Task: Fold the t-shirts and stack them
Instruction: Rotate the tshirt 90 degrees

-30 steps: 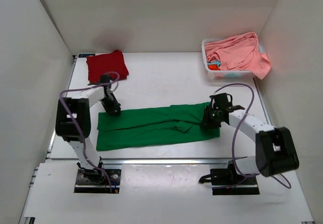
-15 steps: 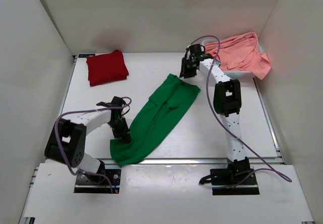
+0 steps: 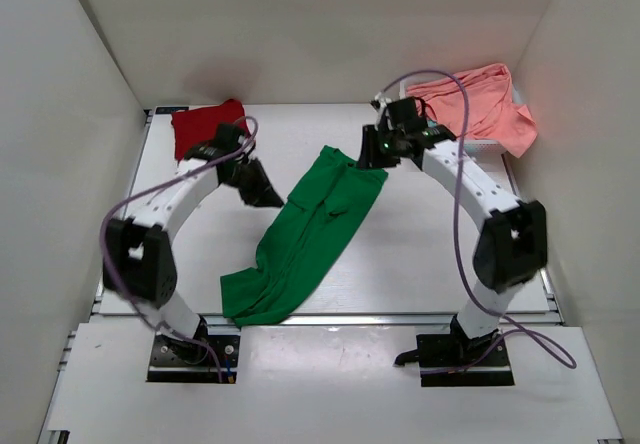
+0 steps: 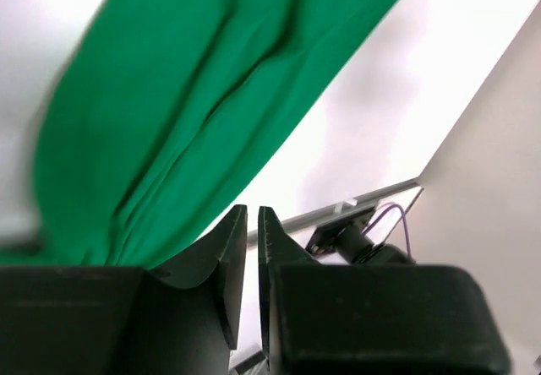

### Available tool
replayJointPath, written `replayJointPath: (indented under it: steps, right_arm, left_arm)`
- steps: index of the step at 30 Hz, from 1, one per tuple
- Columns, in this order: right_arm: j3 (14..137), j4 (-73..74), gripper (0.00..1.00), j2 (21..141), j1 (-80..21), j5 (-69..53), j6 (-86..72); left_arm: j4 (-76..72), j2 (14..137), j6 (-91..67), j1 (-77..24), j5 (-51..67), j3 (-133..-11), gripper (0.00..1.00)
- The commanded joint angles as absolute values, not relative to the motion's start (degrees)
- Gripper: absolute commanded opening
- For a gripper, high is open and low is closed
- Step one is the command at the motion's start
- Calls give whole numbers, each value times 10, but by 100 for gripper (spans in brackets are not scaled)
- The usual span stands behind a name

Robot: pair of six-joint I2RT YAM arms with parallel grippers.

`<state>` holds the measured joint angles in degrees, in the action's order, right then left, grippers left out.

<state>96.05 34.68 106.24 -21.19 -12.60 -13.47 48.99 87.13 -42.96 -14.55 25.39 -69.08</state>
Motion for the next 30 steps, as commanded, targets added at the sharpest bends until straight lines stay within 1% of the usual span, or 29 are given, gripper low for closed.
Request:
replayJointPath:
  steps: [1,3,4,5,7,8,11,13,16,19,22,24,27,30]
  right_arm:
    - [811,279,31,940,-206,-134,-156]
    - [732,282,31,874,-207,-143,-145]
    - [718,289,31,860,-210,-146,-142]
    - [694,300,31,838,-219,-144,-144]
    - [661,319,31,810,-226,-135,-152]
    - [651,321,31,790,-228,-136,-153]
    - [622,327,31,760,-215,-136,-175]
    - [614,316,31,752,-207,-142,-186]
    - [609,292,31,758,-198,-173,-181]
    - [595,243,30,786,-222,-236,-162]
    - [578,178,30,825,-284,-290,-172]
    - [573,127,28,852,-322,-325,-181]
    - [562,65,26,897,-379,-344,-198]
    - [574,20,26,952,-425,-355,-200]
  left_arm:
    - [447,974,-406,-170,283,-792,22]
    - [463,1071,-380,-186,268,-872,22]
    - [471,1122,-367,-192,263,-941,22]
    - [497,1148,-359,-197,250,-1000,22]
    - [545,1235,-336,-209,226,-1095,21]
    - [555,1255,-329,-215,207,-1146,21]
    - [577,1318,-318,-223,164,-1208,22]
    - [577,1348,-311,-230,148,-1215,23]
    - [579,1395,-296,-248,122,-1236,22]
    - [607,1465,-301,-261,122,-1300,20]
    - [646,1543,-318,-262,125,-1439,19]
    - [658,1578,-333,-254,129,-1484,18]
    - [630,1592,-374,-229,149,-1470,15]
    - [592,1585,-392,-214,154,-1443,15]
